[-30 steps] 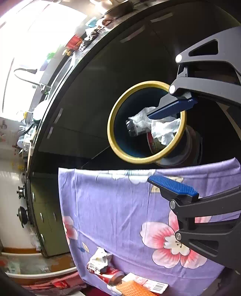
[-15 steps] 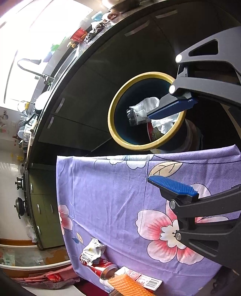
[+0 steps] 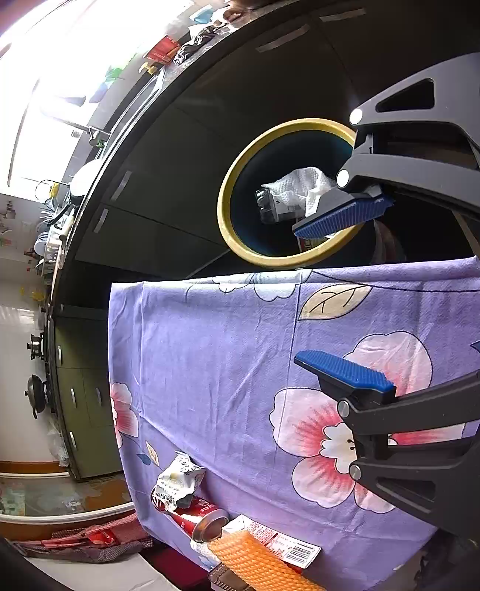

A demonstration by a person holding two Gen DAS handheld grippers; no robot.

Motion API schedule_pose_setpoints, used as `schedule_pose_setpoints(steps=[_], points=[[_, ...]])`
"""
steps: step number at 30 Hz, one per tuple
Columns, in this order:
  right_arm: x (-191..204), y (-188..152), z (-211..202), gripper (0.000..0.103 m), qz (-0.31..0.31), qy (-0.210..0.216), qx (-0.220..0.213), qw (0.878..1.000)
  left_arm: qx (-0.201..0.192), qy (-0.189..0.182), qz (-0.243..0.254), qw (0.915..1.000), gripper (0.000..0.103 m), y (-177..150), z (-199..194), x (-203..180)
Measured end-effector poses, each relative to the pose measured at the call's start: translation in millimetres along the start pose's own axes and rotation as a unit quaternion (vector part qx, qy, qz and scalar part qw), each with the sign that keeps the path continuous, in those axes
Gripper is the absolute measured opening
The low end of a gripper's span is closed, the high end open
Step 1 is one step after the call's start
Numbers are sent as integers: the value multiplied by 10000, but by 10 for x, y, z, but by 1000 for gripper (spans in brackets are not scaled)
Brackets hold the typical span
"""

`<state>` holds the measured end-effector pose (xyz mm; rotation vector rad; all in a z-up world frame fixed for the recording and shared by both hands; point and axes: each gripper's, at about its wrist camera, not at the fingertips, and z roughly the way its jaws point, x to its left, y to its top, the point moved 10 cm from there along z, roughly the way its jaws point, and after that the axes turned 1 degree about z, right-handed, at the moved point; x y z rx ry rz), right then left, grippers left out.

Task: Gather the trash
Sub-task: 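Lower the left gripper onto the purple cosmetic box and grasp it, then carry the purple box over the bin and open the left gripper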

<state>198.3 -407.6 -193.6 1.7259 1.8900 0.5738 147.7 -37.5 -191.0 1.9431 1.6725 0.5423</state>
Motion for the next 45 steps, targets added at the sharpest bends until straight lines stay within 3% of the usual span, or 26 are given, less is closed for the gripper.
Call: schedule_pose_setpoints(steps=[4, 9, 13, 14, 15, 19, 30, 35, 38, 43, 45], points=[[-19, -8, -1, 63, 45, -6, 17, 10000, 196, 59, -113, 9997, 64, -76, 138, 90], [17, -8, 23, 63, 7, 32, 54, 10000, 166, 78, -459, 9988, 63, -47, 224, 286], [92, -12, 40, 63, -44, 88, 84, 9999, 46, 200, -315, 9993, 63, 22, 254, 319], [115, -14, 41, 63, -72, 104, 96, 9999, 45, 207, -281, 9994, 61, 27, 267, 327], [128, -18, 42, 63, -88, 106, 104, 9999, 63, 189, -268, 9994, 53, 19, 282, 340], [138, -13, 25, 63, -88, 112, 97, 9999, 55, 154, -322, 9993, 51, 5, 277, 414], [79, -18, -123, 63, 35, 144, -49, 9999, -469, 406, -243, 9978, 51, 218, -277, 504], [-140, -144, -212, 63, 320, 48, -90, 9994, -782, -90, 295, 9965, 51, 570, -574, -5], [-414, -292, -313, 63, 611, -112, -118, 9980, -827, -705, 899, 9900, 51, 816, -625, -611], [-967, -629, -534, 63, 1175, -476, -129, 9918, -624, -1690, 1929, 9645, 51, 1099, -504, -1762], [-1154, -763, -625, 63, 1379, -614, -136, 9884, -559, -2029, 2354, 9489, 51, 1203, -413, -2285]])
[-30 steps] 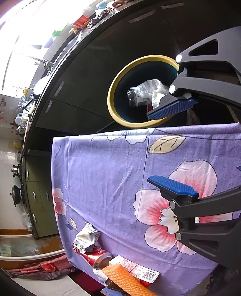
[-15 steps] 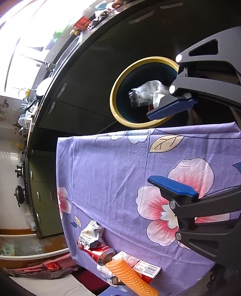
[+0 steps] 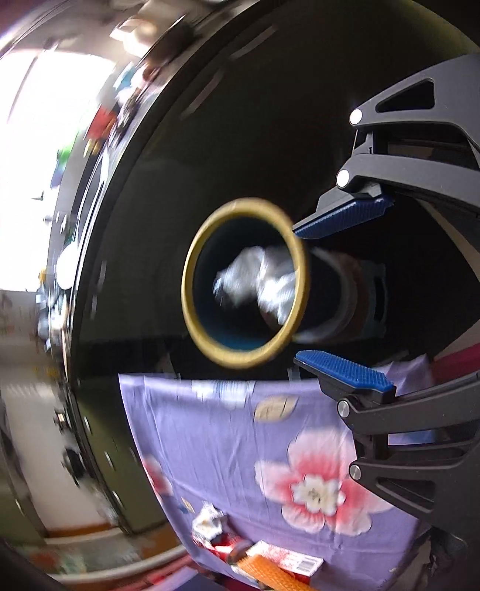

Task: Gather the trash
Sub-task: 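Carry the purple box over the bin and open the left gripper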

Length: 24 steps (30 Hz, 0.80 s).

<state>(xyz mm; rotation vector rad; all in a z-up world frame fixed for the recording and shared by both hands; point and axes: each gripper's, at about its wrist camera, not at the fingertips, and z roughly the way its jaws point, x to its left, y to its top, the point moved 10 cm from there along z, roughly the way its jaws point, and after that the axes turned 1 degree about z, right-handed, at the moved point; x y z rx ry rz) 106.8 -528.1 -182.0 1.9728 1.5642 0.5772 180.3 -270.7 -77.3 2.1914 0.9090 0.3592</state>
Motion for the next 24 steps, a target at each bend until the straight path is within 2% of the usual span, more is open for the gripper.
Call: schedule_pose_setpoints(steps=[4, 7, 12, 13, 15, 18, 20, 24], points=[[-447, -178, -125, 63, 440, -253, -8, 9987, 184, -597, 514, 9967, 51, 455, 605, -562], [-709, -331, -181, 63, 725, -394, 37, 9966, 348, -848, 693, 9934, 52, 713, 1089, -840], [-927, -507, -182, 63, 984, -455, 156, 9940, 616, -1154, 630, 9894, 53, 980, 1866, -1208], [-935, -521, -173, 63, 999, -451, 178, 9938, 600, -1111, 633, 9900, 56, 1028, 1999, -1239], [-929, -539, -147, 63, 972, -444, 226, 9940, 498, -1028, 594, 9917, 69, 1112, 2152, -1247], [-858, -520, -138, 63, 890, -378, 224, 9951, 369, -1021, 428, 9932, 69, 1198, 2139, -1198], [-796, -499, -118, 64, 847, -332, 222, 9956, 248, -1136, 282, 9928, 69, 1208, 1943, -1143], [-676, -481, -71, 64, 797, -212, 232, 9963, -141, -1048, 156, 9943, 72, 1150, 1397, -939]])
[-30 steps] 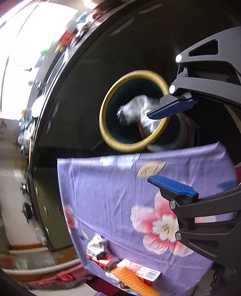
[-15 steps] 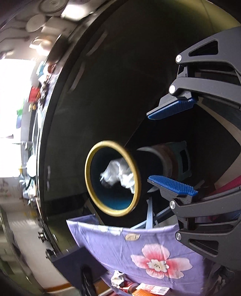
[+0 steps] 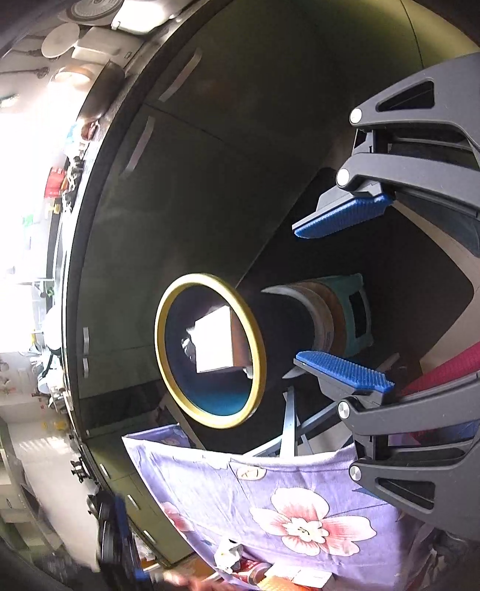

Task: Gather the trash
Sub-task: 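Carry the purple box over the bin and open the left gripper, then grasp the white-and-yellow snack bag with the right gripper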

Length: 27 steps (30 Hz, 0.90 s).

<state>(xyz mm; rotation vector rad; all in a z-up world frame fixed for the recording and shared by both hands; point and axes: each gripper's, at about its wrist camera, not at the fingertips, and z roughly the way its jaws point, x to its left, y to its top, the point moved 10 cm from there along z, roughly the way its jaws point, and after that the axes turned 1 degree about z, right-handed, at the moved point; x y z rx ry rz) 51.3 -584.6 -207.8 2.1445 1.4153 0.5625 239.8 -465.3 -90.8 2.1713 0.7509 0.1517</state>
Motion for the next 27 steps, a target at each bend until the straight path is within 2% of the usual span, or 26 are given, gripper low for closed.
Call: schedule_pose_setpoints(steps=[6, 10, 12, 15, 18, 22, 24, 27], points=[[444, 73, 31, 64, -362, 317, 7, 9988, -506, 248, -523, 9970, 77, -344, -979, 327], [1006, 177, 71, 64, -885, 727, 38, 9934, -837, 805, -887, 9893, 82, -746, -1683, 688], [1312, 233, 96, 64, -1162, 912, 42, 9890, -930, 1286, -1044, 9818, 82, -1016, -2027, 914], [1881, 333, 123, 64, -1638, 1206, 4, 9791, -1010, 1798, -1269, 9702, 82, -1355, -2416, 1159], [2437, 456, 144, 64, -2051, 1501, -65, 9671, -1151, 2268, -1656, 9528, 83, -1749, -2839, 1398], [3164, 550, 196, 64, -2476, 1973, -37, 9486, -1189, 2614, -2024, 9363, 85, -2125, -3139, 1607], [3554, 565, 270, 64, -2805, 2172, -31, 9349, -1168, 2684, -2190, 9308, 85, -2296, -3219, 1692], [4082, 530, 458, 64, -3373, 2221, -46, 9148, -1187, 2685, -2401, 9253, 85, -2465, -3283, 1769]])
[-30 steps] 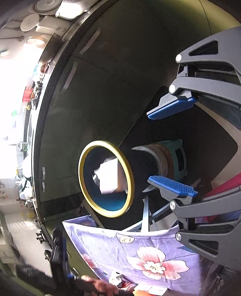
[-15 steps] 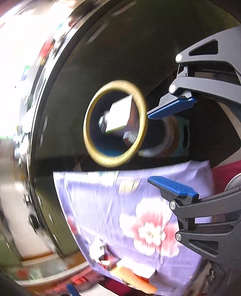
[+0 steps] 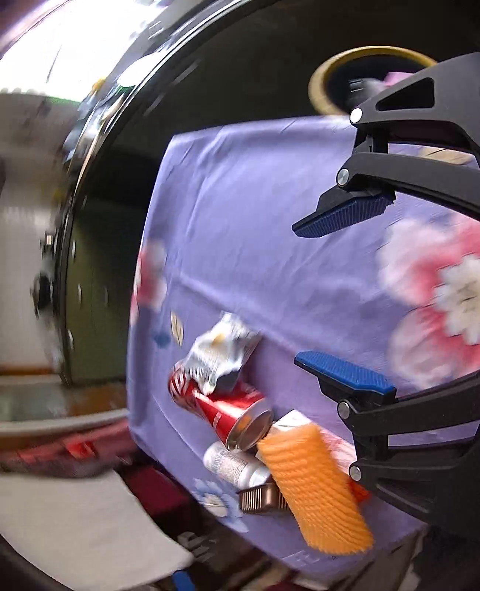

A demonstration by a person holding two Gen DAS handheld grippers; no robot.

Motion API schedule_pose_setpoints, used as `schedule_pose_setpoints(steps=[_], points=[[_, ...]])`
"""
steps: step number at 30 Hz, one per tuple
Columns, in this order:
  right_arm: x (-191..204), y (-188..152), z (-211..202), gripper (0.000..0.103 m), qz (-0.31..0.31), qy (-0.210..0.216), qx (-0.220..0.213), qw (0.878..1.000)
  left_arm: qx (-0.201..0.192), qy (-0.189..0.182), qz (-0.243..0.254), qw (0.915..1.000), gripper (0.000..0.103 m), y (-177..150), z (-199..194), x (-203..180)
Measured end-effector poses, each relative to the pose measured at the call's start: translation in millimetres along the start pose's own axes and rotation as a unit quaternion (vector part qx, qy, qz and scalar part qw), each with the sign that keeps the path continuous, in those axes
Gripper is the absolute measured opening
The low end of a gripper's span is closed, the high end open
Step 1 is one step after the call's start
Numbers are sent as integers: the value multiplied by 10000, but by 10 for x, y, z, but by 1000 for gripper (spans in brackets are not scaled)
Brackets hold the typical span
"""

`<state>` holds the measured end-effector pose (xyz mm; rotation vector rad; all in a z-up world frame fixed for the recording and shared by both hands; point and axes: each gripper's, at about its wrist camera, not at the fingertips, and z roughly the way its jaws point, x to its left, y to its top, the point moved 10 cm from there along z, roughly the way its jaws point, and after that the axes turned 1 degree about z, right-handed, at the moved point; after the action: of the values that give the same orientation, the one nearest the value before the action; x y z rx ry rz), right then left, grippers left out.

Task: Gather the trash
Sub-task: 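Grasp the white-and-yellow snack bag with the right gripper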

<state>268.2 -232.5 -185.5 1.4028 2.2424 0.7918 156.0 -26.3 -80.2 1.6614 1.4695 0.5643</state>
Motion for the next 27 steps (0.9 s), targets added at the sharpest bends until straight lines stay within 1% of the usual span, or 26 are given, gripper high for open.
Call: schedule_pose_setpoints(steps=[4, 6, 8, 10, 15, 17, 19, 21, 23, 24, 27], points=[[195, 167, 478, 67, -461, 29, 175, 9988, 101, -29, -175, 9998, 85, -91, 36, 124], [267, 203, 616, 67, -631, 82, 196, 9978, 145, -51, -175, 9997, 85, -111, 60, 124], [315, 240, 693, 67, -820, 126, 167, 9964, 168, -64, -164, 9997, 85, -120, 85, 130], [367, 294, 774, 67, -929, 257, 148, 9952, 184, -79, -182, 9996, 85, -121, 116, 136], [376, 348, 917, 67, -1017, 492, 191, 9934, 250, -116, -247, 9993, 85, -151, 186, 154], [371, 358, 975, 66, -1030, 521, 206, 9931, 302, -119, -251, 9992, 85, -172, 223, 152], [371, 377, 1034, 62, -1040, 570, 240, 9926, 340, -118, -258, 9990, 85, -189, 248, 149], [390, 396, 1085, 60, -1041, 638, 260, 9922, 369, -116, -262, 9989, 85, -195, 269, 147], [422, 386, 1116, 52, -1051, 666, 297, 9918, 378, -117, -270, 9989, 85, -201, 276, 149], [430, 378, 1139, 46, -1037, 688, 345, 9916, 381, -119, -272, 9988, 85, -201, 277, 148], [423, 384, 1125, 41, -892, 762, 332, 9925, 383, -125, -257, 9989, 85, -205, 279, 135]])
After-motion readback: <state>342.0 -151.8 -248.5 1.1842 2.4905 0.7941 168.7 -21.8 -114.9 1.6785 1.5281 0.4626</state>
